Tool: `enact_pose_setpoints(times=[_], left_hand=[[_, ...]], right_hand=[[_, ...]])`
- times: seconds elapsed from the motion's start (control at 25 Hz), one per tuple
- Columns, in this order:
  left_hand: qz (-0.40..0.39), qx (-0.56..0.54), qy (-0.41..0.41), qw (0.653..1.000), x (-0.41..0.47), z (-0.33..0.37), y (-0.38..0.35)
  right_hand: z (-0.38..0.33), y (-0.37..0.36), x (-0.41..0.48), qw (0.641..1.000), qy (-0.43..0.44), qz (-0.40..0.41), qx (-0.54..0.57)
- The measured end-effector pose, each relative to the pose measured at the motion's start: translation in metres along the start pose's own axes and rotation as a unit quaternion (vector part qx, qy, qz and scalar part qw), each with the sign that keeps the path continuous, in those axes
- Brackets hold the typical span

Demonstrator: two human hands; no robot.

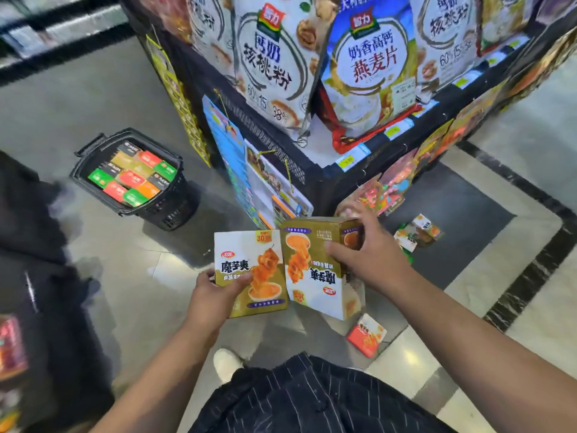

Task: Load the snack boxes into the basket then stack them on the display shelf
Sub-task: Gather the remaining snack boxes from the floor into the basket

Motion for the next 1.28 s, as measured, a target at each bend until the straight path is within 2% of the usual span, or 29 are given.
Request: enact_pose_setpoints(times=[0.08, 0.28, 0.4, 0.56, 0.88, 1.08, 1.28], left_hand=[[0.009, -0.039, 0.019, 0.999, 0.018, -0.007, 0.042], [0.071, -0.096, 0.036, 0.992, 0.055, -0.007, 0.158], [0.092, -0.101, 0.030, 0.990, 0.072, 0.008, 0.222], [0.118, -0.127, 0.032, 0.984, 0.110, 0.005, 0.296], [0.146, -0.217, 0.063, 0.963, 0.185, 0.020, 0.350], [0.152, -0.246, 0.058, 0.956, 0.241, 0.056, 0.382], [0.171, -0.259, 0.043, 0.950, 0.286, 0.094, 0.401]], right_hand=[[-0.040, -0.035, 0.008, 0.998, 0.049, 0.008, -0.025], [-0.133, -0.137, 0.027, 0.995, 0.097, 0.027, -0.017], [-0.175, -0.193, 0.040, 0.996, 0.073, 0.031, 0.039], [-0.222, -0.253, 0.061, 0.981, 0.009, 0.028, 0.190], [-0.284, -0.349, 0.132, 0.931, -0.066, -0.091, 0.348], [-0.325, -0.378, 0.216, 0.915, -0.105, -0.254, 0.295], [-0.393, -0.392, 0.293, 0.925, -0.053, -0.341, 0.159]])
Point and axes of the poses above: each hand's wrist, its own x-axis towards the middle knuckle, its own y-axis out of the back of the hand, z = x × y, the point moved 5 cm from there along x, towards the middle knuckle, and after that the axes turned 3 degrees about -y, right-handed, at the moved point
